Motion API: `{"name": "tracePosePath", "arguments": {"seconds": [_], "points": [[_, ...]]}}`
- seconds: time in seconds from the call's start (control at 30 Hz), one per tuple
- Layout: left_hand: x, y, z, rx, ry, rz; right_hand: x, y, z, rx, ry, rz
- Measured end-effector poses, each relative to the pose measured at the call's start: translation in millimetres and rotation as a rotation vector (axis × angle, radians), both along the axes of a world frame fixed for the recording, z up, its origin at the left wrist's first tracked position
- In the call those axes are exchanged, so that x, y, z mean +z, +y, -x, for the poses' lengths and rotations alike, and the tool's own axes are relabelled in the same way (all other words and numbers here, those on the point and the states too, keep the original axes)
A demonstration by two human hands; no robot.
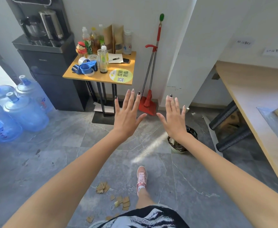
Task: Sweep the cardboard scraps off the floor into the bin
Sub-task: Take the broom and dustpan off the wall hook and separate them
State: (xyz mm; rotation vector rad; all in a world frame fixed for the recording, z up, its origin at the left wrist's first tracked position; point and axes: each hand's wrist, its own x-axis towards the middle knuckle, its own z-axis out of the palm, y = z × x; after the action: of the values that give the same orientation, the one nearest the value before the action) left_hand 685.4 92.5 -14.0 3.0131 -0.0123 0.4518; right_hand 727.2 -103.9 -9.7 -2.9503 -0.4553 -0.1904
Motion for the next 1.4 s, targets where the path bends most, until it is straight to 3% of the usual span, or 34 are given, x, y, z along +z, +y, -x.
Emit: {"name": "tracePosePath", "arguments": {"seconds": [0.47,1.1,1.4], "points": [[-1.4,-47.3,-231.4,0.027,0.067,-0.056,-19.1,-48.6,-214.0,-0.021,0.071,0.025],[6.2,-41.2,-368.2,0.015,0.054,-0.045,7.6,-30.5,-348.9,-0.009,0.016,-0.002],[21.2,-6.0,-476.1,-0.065,0.013,-0.044,21.4,3.1,-456.2,0.021,-0.018,0.033]]}}
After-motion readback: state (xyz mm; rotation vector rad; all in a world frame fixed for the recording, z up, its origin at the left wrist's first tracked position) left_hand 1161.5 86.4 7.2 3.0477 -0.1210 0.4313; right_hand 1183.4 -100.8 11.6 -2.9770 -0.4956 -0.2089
